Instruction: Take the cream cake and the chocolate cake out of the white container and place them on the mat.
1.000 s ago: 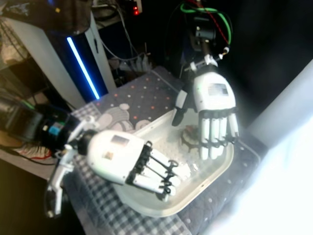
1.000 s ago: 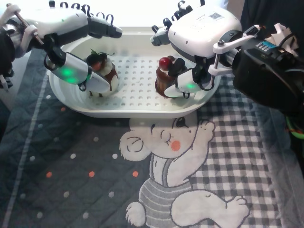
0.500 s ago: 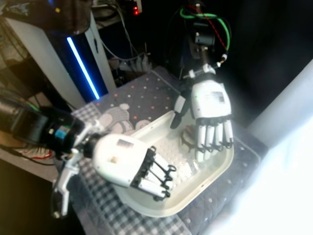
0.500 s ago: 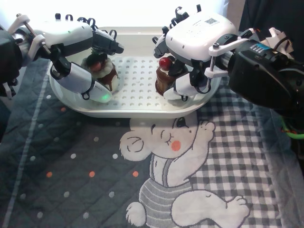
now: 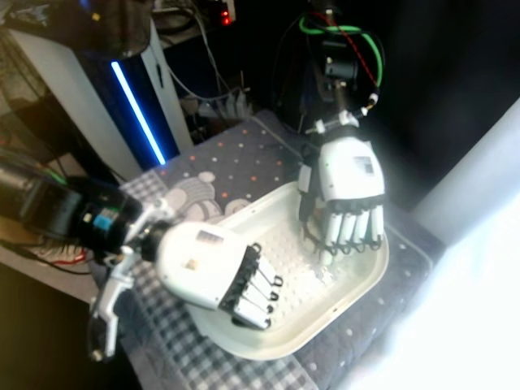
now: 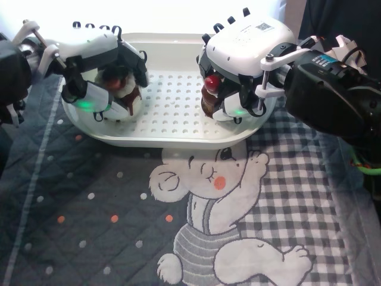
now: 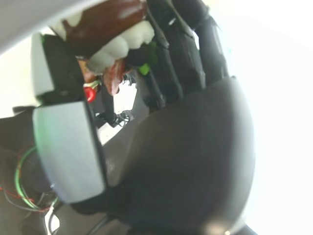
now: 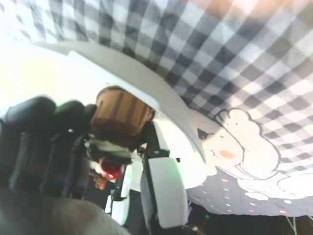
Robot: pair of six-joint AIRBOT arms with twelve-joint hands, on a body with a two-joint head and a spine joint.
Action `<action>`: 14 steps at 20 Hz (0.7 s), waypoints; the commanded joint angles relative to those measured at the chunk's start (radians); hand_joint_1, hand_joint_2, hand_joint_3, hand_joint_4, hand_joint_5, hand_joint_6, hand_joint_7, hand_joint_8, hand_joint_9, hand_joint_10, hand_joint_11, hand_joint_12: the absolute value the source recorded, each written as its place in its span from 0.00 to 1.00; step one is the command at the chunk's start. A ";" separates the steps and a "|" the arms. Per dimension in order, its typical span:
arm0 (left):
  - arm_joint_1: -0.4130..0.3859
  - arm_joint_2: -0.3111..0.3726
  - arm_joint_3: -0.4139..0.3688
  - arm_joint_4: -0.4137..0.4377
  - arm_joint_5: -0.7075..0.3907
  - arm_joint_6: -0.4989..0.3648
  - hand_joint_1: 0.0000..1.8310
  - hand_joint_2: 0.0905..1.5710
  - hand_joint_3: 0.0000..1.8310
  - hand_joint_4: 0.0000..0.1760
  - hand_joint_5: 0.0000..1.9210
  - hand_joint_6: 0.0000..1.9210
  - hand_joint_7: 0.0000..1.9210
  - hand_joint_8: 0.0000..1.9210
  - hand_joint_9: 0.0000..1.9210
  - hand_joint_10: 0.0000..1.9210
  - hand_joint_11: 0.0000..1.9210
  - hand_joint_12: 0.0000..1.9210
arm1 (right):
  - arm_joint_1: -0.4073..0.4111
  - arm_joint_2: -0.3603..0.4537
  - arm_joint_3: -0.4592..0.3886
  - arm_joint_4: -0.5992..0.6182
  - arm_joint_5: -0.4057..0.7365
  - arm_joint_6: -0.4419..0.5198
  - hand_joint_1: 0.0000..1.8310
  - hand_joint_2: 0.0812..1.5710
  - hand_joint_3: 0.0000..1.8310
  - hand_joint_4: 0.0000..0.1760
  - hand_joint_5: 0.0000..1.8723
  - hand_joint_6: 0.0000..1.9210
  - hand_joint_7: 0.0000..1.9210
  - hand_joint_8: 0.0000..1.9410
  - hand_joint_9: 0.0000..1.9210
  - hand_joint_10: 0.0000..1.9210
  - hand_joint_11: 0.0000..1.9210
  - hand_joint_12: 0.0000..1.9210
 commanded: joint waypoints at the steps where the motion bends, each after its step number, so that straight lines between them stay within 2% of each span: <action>1: -0.005 -0.003 0.006 0.000 -0.100 0.003 0.80 0.77 0.00 0.00 0.34 0.66 0.36 0.69 0.40 0.74 0.30 0.94 | 0.015 -0.001 0.005 -0.018 0.105 -0.006 0.69 0.70 0.00 0.00 0.51 0.42 0.51 0.64 0.50 0.64 0.41 0.88; 2: -0.001 -0.002 0.006 -0.007 -0.106 0.003 0.74 0.77 0.00 0.00 0.36 0.69 0.36 0.69 0.39 0.78 0.28 0.82 | 0.015 0.000 0.004 -0.018 0.105 -0.006 0.69 0.72 0.00 0.00 0.48 0.44 0.51 0.66 0.52 0.67 0.44 0.90; 3: 0.002 0.000 0.003 -0.011 -0.114 0.003 0.73 0.77 0.00 0.00 0.37 0.73 0.36 0.67 0.39 0.78 0.28 0.76 | 0.015 0.000 0.002 -0.018 0.107 -0.006 0.69 0.72 0.00 0.00 0.47 0.45 0.50 0.68 0.53 0.71 0.46 0.93; 5: 0.003 0.005 -0.005 -0.011 -0.126 0.003 0.73 0.77 0.00 0.00 0.37 0.73 0.37 0.66 0.39 0.77 0.28 0.75 | 0.015 0.001 -0.004 -0.018 0.116 -0.006 0.69 0.72 0.00 0.00 0.47 0.45 0.50 0.68 0.54 0.72 0.47 0.94; 6: 0.003 0.013 -0.016 -0.011 -0.146 0.003 0.79 0.76 0.00 0.00 0.36 0.71 0.37 0.64 0.40 0.71 0.30 0.90 | 0.015 0.004 -0.014 -0.018 0.133 -0.006 0.69 0.72 0.00 0.00 0.47 0.46 0.50 0.67 0.55 0.70 0.49 0.91; 7: 0.002 0.020 -0.027 -0.011 -0.165 0.003 0.80 0.76 0.00 0.00 0.36 0.70 0.38 0.63 0.41 0.70 0.31 0.93 | 0.015 0.010 -0.026 -0.020 0.151 -0.006 0.68 0.72 0.00 0.00 0.46 0.46 0.50 0.67 0.55 0.69 0.49 0.90; 8: -0.002 0.033 -0.043 -0.009 -0.189 0.003 0.74 0.76 0.00 0.00 0.37 0.71 0.38 0.65 0.40 0.75 0.28 0.80 | 0.015 0.010 -0.044 -0.029 0.172 -0.006 0.69 0.71 0.00 0.00 0.48 0.47 0.52 0.62 0.53 0.62 0.45 0.86; 9: -0.009 0.052 -0.067 0.001 -0.221 0.002 0.73 0.76 0.00 0.00 0.37 0.72 0.39 0.65 0.39 0.76 0.28 0.76 | 0.015 0.032 -0.068 -0.044 0.200 -0.006 0.67 0.71 0.00 0.00 0.49 0.52 0.50 0.59 0.48 0.56 0.36 0.83; 10: -0.015 0.077 -0.099 0.017 -0.263 0.000 0.73 0.76 0.00 0.00 0.37 0.71 0.40 0.64 0.39 0.76 0.28 0.75 | 0.015 0.057 -0.095 -0.057 0.229 -0.006 0.66 0.71 0.00 0.00 0.48 0.55 0.50 0.58 0.47 0.52 0.33 0.82; 11: -0.018 0.091 -0.117 0.028 -0.287 -0.003 0.73 0.76 0.00 0.00 0.37 0.71 0.41 0.63 0.39 0.76 0.28 0.75 | 0.015 0.078 -0.120 -0.071 0.260 -0.006 0.66 0.72 0.00 0.00 0.48 0.56 0.49 0.58 0.47 0.52 0.32 0.83; 12: -0.022 0.114 -0.146 0.052 -0.324 -0.015 0.79 0.75 0.00 0.00 0.36 0.69 0.41 0.62 0.40 0.73 0.30 0.90 | 0.015 0.106 -0.151 -0.084 0.298 -0.006 0.68 0.72 0.00 0.00 0.48 0.49 0.48 0.67 0.48 0.65 0.38 0.91; 13: -0.023 0.142 -0.178 0.080 -0.366 -0.038 0.74 0.76 0.00 0.00 0.36 0.69 0.41 0.62 0.40 0.79 0.28 0.87 | 0.015 0.133 -0.184 -0.099 0.336 -0.006 0.69 0.72 0.00 0.00 0.50 0.44 0.49 0.67 0.48 0.66 0.38 0.90; 14: -0.023 0.165 -0.203 0.102 -0.396 -0.053 0.73 0.76 0.00 0.00 0.35 0.69 0.43 0.63 0.38 0.80 0.12 0.90 | 0.015 0.152 -0.215 -0.117 0.369 -0.006 0.69 0.71 0.00 0.00 0.52 0.43 0.49 0.66 0.46 0.65 0.36 0.90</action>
